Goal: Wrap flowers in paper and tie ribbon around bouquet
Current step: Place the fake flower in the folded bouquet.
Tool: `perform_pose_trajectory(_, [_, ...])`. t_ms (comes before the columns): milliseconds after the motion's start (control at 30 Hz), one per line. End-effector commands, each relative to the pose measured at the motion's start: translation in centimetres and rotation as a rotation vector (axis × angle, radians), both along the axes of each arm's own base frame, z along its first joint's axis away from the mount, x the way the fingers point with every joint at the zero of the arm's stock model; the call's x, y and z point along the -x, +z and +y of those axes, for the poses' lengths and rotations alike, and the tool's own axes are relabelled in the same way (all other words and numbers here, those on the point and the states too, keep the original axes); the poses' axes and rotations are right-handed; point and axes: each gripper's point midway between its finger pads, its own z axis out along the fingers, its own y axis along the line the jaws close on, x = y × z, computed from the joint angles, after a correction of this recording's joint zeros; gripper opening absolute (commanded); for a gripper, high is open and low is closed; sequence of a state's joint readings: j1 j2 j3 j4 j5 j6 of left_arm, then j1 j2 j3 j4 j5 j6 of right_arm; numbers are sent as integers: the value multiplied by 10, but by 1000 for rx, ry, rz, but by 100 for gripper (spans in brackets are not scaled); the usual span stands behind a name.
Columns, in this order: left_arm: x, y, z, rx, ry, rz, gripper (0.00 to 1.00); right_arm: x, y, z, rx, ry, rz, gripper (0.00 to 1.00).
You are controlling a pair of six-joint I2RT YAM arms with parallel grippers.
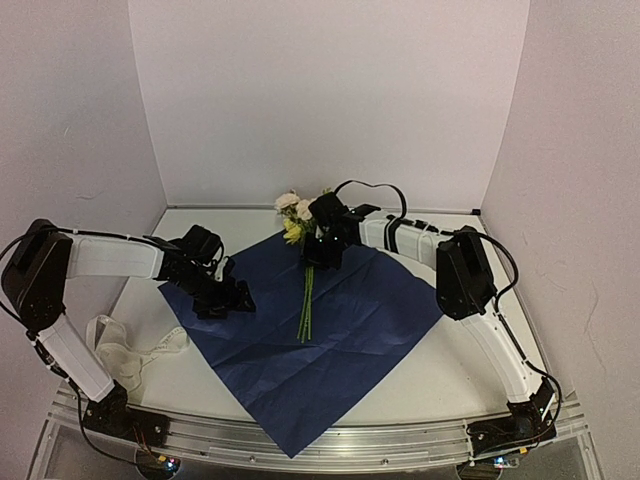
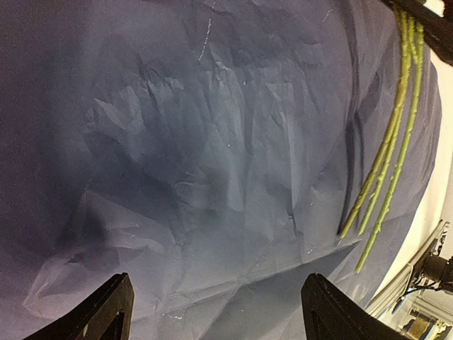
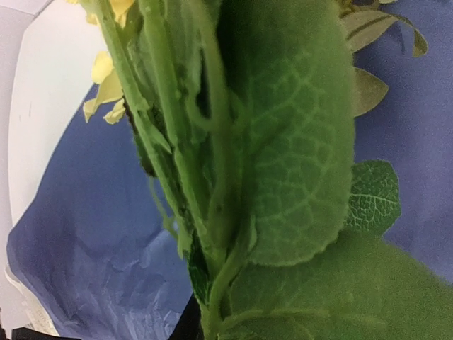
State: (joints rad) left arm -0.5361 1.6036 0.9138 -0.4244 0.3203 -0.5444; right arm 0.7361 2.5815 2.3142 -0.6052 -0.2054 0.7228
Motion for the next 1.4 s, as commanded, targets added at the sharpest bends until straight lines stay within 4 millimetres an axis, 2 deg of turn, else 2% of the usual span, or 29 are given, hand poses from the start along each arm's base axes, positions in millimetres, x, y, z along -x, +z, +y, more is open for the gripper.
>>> perform_pose_trajectory(0, [-10, 7, -5, 21, -20, -42, 85, -9, 10, 6, -6, 0, -50, 27])
perform_pose_trajectory(67, [-11, 7, -4, 20, -19, -44, 85, -9, 11, 6, -5, 0, -55, 35])
perform_pose_trajectory(200, [-12, 7, -3, 22, -13, -43, 85, -10, 12, 6, -9, -6, -54, 45])
perform_pose_trajectory(367, [-14, 9, -3, 26, -9, -48, 85, -9, 22, 6, -23, -14, -56, 62])
perform_pose_trajectory(533, [-18, 19, 0, 32, 12, -69, 85, -9, 47, -1, -26, -24, -88, 80])
perform_pose_trajectory(733, [-19, 40, 4, 50, 43, -101, 86, 2, 88, -17, -34, -23, -108, 96])
perform_pose_trajectory(900, [-3, 48, 11, 80, 77, -89, 87, 30, 107, -38, -30, -18, -76, 98])
perform_pose_trajectory(1067, [25, 40, 33, 52, 170, -51, 88, 75, 109, -62, -40, -18, -20, 96])
perform_pose_trajectory(1200, [55, 32, 42, 38, 222, -38, 89, 120, 95, -70, -52, 6, 18, 87])
perform_pose_trajectory(1367, [98, 20, 29, 29, 214, -8, 90, 167, 64, -65, -50, 47, 60, 79])
